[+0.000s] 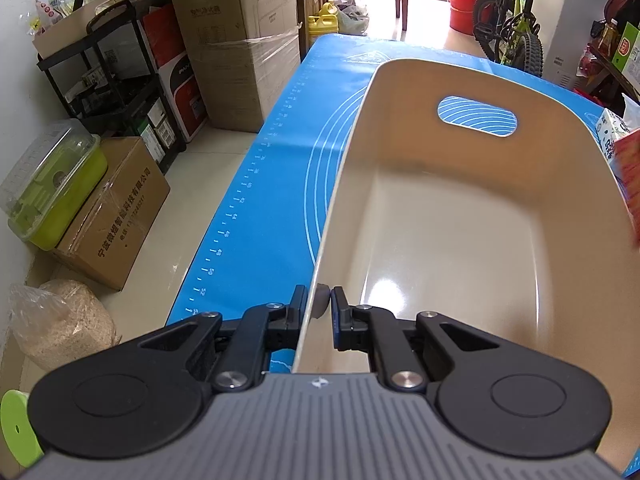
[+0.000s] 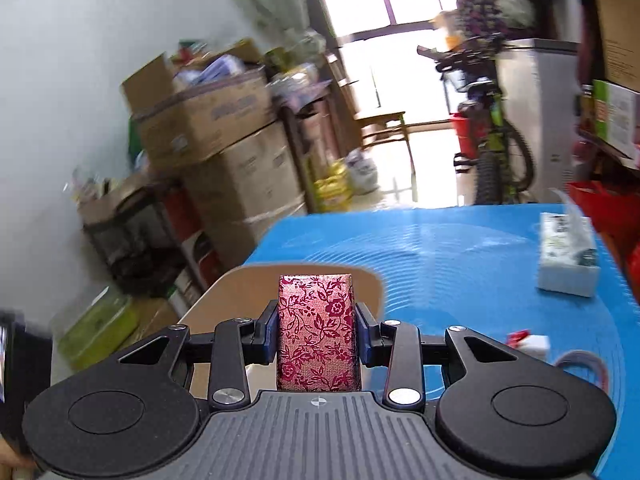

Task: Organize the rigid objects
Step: 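Carry the red box into the basket and open the right gripper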

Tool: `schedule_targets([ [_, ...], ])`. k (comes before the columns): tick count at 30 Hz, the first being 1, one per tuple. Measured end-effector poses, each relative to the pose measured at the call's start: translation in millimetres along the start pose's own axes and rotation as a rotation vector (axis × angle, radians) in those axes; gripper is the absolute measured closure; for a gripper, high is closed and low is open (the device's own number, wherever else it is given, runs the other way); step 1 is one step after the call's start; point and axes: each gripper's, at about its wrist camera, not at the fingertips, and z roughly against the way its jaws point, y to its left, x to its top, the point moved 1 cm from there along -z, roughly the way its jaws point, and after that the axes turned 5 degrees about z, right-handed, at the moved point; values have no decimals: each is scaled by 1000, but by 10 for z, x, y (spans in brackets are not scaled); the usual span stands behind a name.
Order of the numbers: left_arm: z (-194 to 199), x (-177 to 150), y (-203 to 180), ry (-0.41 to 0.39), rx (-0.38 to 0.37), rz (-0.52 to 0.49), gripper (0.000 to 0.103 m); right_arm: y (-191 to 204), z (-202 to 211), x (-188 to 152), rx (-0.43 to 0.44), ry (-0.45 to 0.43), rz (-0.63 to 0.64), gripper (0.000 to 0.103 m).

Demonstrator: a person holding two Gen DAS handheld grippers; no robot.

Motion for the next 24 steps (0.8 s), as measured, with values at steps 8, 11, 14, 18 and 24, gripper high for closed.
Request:
schedule_targets([
  [8,11,-13,-4,-5,-1,-1,89,326,-304,-317,18,166,111,59],
  [11,18,-14,-9,-10,-3,-3,89,347,-396,-426,12,234,135,59],
  [14,19,-14,-7,-10,-2,-6,89,439,-432,-466,1,254,206,59],
  [18,12,-14,-9,-10,0,-8,89,495,-424,-492,24,262,228,59],
  [24,10,-13,-7,-9,3,-8,89,442,-366,-445,52,255,192,38],
])
